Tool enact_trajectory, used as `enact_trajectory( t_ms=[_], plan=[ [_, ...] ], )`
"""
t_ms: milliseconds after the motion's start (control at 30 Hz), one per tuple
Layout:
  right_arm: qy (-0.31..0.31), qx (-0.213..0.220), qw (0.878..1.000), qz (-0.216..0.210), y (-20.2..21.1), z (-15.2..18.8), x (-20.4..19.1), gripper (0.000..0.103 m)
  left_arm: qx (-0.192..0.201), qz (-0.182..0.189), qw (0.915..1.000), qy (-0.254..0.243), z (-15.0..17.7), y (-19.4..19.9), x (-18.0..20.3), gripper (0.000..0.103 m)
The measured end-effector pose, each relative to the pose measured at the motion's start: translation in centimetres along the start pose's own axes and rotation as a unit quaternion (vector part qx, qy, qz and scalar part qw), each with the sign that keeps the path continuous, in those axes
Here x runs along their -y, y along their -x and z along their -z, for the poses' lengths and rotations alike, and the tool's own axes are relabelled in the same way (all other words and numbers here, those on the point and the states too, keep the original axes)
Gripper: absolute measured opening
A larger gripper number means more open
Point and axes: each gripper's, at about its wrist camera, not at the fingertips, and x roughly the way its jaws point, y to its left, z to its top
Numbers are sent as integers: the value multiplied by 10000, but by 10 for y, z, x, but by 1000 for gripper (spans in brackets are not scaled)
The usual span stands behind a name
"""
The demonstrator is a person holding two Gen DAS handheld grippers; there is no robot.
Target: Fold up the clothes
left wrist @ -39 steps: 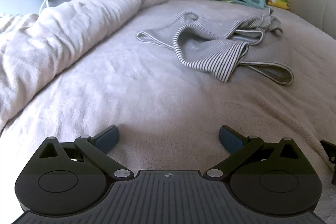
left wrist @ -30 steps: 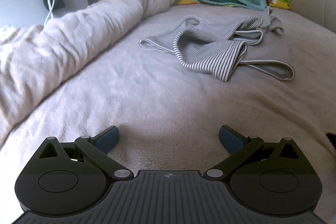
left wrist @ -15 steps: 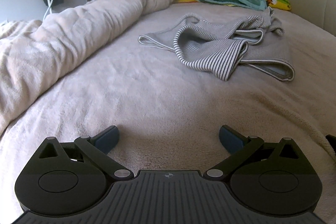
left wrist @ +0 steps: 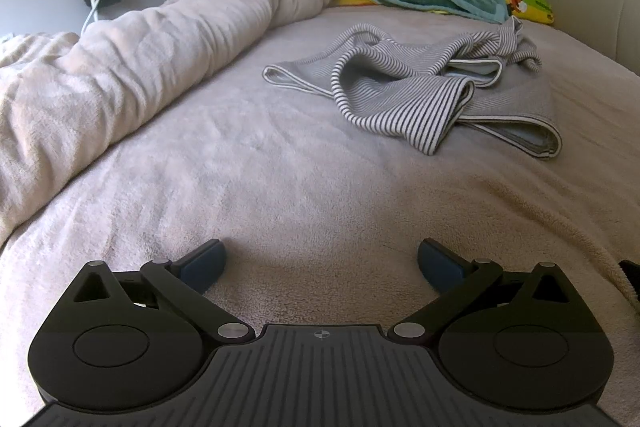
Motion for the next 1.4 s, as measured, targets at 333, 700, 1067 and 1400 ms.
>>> enact_trajectory(
  t_ms=[333,700,1067,1400],
  plan=[
    [13,12,10000,14,1,0,0,103,9,5,10000,4,0,0,-1,103],
    [34,25,10000,32,1,0,-1,103,18,15,10000,18,0,0,-1,103],
    [51,37,10000,52,2,0,-2,103,31,25,10000,36,0,1,-1,103],
    [87,46,9999,83,2,0,-3,103,36,35,10000,48,1,0,-1,103]
  ],
)
